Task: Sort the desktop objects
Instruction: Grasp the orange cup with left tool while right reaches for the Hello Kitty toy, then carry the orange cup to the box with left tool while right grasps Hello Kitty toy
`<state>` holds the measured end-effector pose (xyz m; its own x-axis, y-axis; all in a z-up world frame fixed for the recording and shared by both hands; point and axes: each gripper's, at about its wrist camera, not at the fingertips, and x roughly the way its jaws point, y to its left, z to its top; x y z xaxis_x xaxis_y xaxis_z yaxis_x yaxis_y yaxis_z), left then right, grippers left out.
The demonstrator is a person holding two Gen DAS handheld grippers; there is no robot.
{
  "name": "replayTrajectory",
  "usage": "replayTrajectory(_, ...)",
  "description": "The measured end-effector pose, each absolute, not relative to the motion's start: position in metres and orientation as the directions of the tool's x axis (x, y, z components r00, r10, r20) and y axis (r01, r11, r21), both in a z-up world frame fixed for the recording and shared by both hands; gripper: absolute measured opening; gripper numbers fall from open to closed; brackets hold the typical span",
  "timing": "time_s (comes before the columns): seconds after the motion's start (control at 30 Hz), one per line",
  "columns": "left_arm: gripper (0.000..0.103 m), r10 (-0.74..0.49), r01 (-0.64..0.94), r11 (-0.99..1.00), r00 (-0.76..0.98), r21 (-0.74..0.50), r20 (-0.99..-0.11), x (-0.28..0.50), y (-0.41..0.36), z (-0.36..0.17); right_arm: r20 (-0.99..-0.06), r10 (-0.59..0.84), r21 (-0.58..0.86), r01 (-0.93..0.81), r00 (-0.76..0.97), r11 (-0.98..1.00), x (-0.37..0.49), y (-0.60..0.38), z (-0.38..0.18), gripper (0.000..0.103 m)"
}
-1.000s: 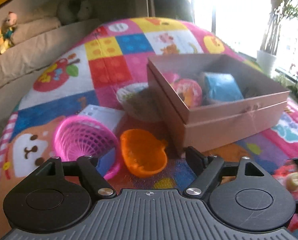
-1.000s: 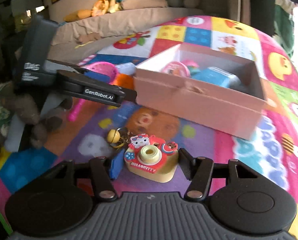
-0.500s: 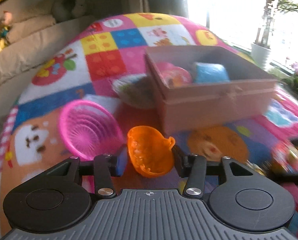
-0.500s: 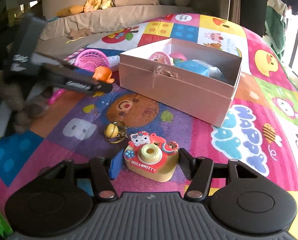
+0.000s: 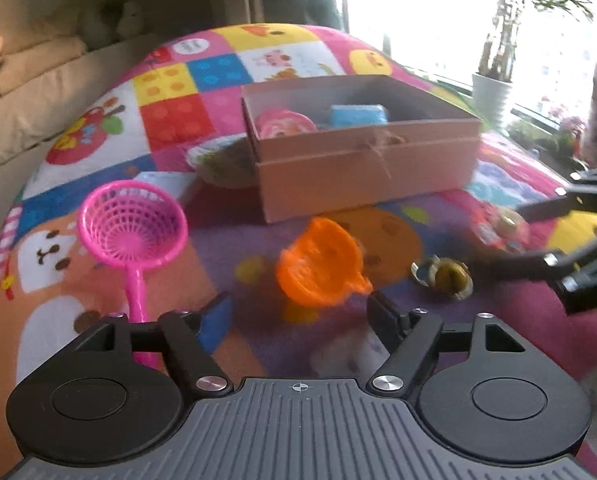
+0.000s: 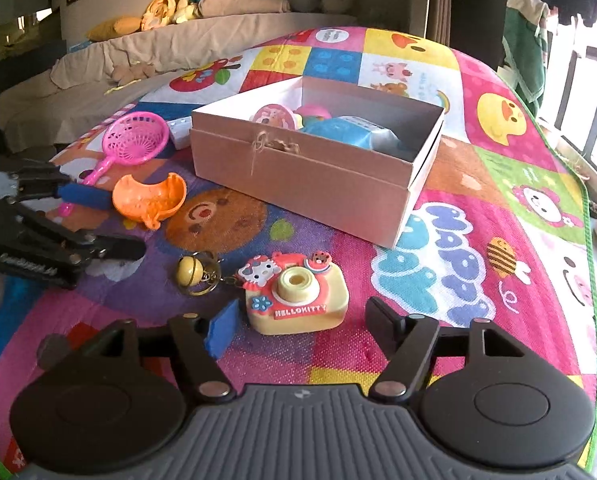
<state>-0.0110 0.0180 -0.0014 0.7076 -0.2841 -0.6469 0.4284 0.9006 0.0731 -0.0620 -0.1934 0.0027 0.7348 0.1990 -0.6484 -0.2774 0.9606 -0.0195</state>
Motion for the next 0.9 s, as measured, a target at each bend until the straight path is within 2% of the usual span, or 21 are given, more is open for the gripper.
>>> replayTrajectory(0.1,0.078,-0.272,0.424,0.901,0.722,0.096,-0.636,0.000,0.011,-0.003,-0.654,0.204,-0.019,-0.285,0.729,0.958,-0.061,-0.192,0.003,0.065)
replayTrajectory(0.13,0.078,-0.272,0.427,0.898,0.725,0.103,-0.633,0.003,0.008,-0.003,-0.659,0.214,-0.014,-0.296,0.722,0.955,-0.061,-0.191,0.004,0.058)
replayTrajectory(0.17,0.076,-0.274,0.431,0.896,0.727,0.108,-0.630,0.004,0.006,-0.002,-0.663,0.216,-0.016,-0.302,0.717,0.953,-0.061,-0.189,0.006,0.056)
replayTrajectory(0.3,0.057,-0.285,0.461,0.875,0.737,0.148,-0.613,0.004,-0.004,-0.002,-0.671,0.211,-0.046,-0.324,0.711,0.945,-0.066,-0.182,0.008,0.056)
replayTrajectory(0.5,0.056,-0.311,0.483,0.865,0.730,0.138,-0.609,-0.014,-0.006,0.006,-0.665,0.264,0.003,-0.351,0.699,0.936,-0.080,-0.185,0.027,0.055)
replayTrajectory(0.63,0.056,-0.380,0.493,0.864,0.772,0.102,-0.510,-0.029,0.001,0.055,-0.562,0.305,0.032,-0.348,0.769,0.937,-0.090,-0.203,0.081,0.055)
replayTrajectory(0.8,0.056,-0.416,0.478,0.864,0.853,0.155,-0.314,-0.020,-0.003,0.127,-0.406,0.217,-0.097,-0.278,0.888,0.956,-0.078,-0.203,0.156,0.055)
replayTrajectory(0.9,0.056,-0.408,0.468,0.871,0.858,0.151,-0.311,0.008,-0.014,0.136,-0.341,0.160,-0.175,-0.230,0.926,0.957,-0.060,-0.196,0.174,0.055)
